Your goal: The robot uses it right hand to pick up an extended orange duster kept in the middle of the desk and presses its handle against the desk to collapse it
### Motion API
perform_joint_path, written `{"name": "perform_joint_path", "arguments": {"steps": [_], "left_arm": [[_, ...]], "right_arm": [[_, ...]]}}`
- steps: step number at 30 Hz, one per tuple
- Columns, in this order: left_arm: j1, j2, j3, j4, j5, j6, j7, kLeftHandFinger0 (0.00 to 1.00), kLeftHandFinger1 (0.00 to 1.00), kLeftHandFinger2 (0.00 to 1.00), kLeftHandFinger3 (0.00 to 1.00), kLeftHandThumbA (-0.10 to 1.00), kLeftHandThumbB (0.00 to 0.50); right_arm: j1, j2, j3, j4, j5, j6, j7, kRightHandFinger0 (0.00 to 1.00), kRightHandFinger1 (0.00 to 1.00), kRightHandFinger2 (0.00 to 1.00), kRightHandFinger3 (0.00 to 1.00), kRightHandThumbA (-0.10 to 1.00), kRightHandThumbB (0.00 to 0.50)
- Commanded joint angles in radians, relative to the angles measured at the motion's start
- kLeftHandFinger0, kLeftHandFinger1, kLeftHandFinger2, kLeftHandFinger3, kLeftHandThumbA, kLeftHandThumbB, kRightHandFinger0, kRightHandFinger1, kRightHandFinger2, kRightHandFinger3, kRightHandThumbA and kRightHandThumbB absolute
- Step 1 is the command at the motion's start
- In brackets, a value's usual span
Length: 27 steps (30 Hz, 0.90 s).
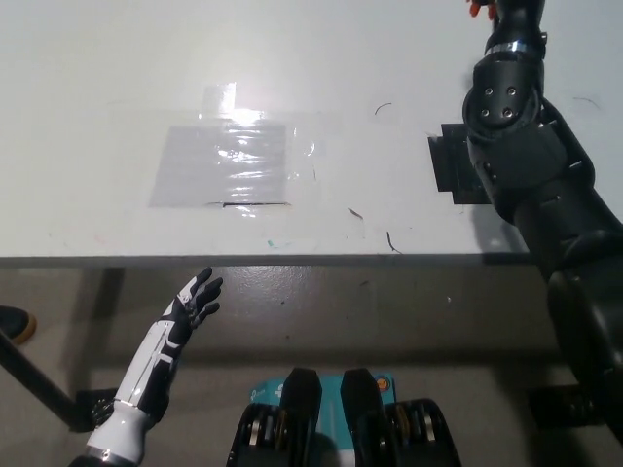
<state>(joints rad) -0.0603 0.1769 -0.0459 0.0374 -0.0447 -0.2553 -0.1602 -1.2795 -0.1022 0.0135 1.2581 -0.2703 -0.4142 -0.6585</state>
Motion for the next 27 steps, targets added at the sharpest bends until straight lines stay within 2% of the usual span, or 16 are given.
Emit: {"name": "perform_joint_path", "arguments": {"steps": [1, 5, 7, 9, 16, 18, 22, 24, 27], "left_arm": [[0.001, 0.017, 0.005, -0.026, 0.003, -0.015, -0.011, 1.0, 1.0, 1.0, 1.0, 1.0, 0.111], [0.001, 0.016, 0.006, -0.026, -0.002, -0.018, -0.012, 1.0, 1.0, 1.0, 1.0, 1.0, 0.108], [-0.002, 0.015, 0.006, -0.01, 0.003, -0.041, -0.01, 1.0, 1.0, 1.0, 1.0, 1.0, 0.105], [-0.001, 0.016, 0.005, -0.011, -0.004, -0.036, -0.015, 1.0, 1.0, 1.0, 1.0, 1.0, 0.11], [-0.002, 0.015, 0.005, -0.011, -0.007, -0.043, -0.016, 1.0, 1.0, 1.0, 1.0, 1.0, 0.105], [-0.006, 0.014, 0.003, -0.007, -0.007, -0.051, -0.017, 1.0, 1.0, 1.0, 1.0, 1.0, 0.083], [-0.006, 0.014, 0.004, -0.007, -0.008, -0.046, -0.016, 1.0, 1.0, 1.0, 1.0, 1.0, 0.092], [-0.009, 0.012, 0.003, -0.005, -0.016, -0.043, -0.02, 1.0, 1.0, 1.0, 1.0, 1.0, 0.102], [-0.008, 0.015, 0.003, -0.01, -0.009, -0.042, -0.018, 1.0, 1.0, 1.0, 1.0, 1.0, 0.092]], "right_arm": [[-0.04, -0.013, 0.004, -0.049, 0.03, -0.056, -0.093, 0.0, 0.1, 0.5, 0.6, -0.1, 0.106], [-0.041, -0.014, 0.004, -0.05, 0.047, -0.056, -0.089, 0.0, 0.1, 0.5, 0.6, -0.1, 0.105], [-0.04, -0.01, -0.018, -0.059, 0.082, -0.056, -0.07, 0.0, 0.07, 0.45, 0.54, -0.1, 0.108], [-0.033, -0.008, -0.018, -0.066, 0.087, -0.056, -0.08, 0.0, 0.07, 0.44, 0.51, -0.1, 0.111], [-0.013, -0.009, -0.004, -0.066, 0.101, -0.056, -0.09, 0.0, 0.06, 0.44, 0.51, -0.1, 0.104], [0.003, -0.005, -0.006, -0.057, 0.107, -0.056, -0.083, 0.0, 0.04, 0.42, 0.5, -0.1, 0.098], [0.01, -0.003, 0.0, -0.051, 0.103, -0.056, -0.096, 0.0, 0.04, 0.42, 0.49, -0.1, 0.105], [0.023, -0.001, -0.003, -0.044, 0.112, -0.056, -0.089, 0.0, 0.02, 0.38, 0.44, -0.1, 0.104], [0.046, 0.007, -0.008, -0.027, 0.123, -0.056, -0.078, 0.0, 0.0, 0.35, 0.46, -0.1, 0.111]]}}
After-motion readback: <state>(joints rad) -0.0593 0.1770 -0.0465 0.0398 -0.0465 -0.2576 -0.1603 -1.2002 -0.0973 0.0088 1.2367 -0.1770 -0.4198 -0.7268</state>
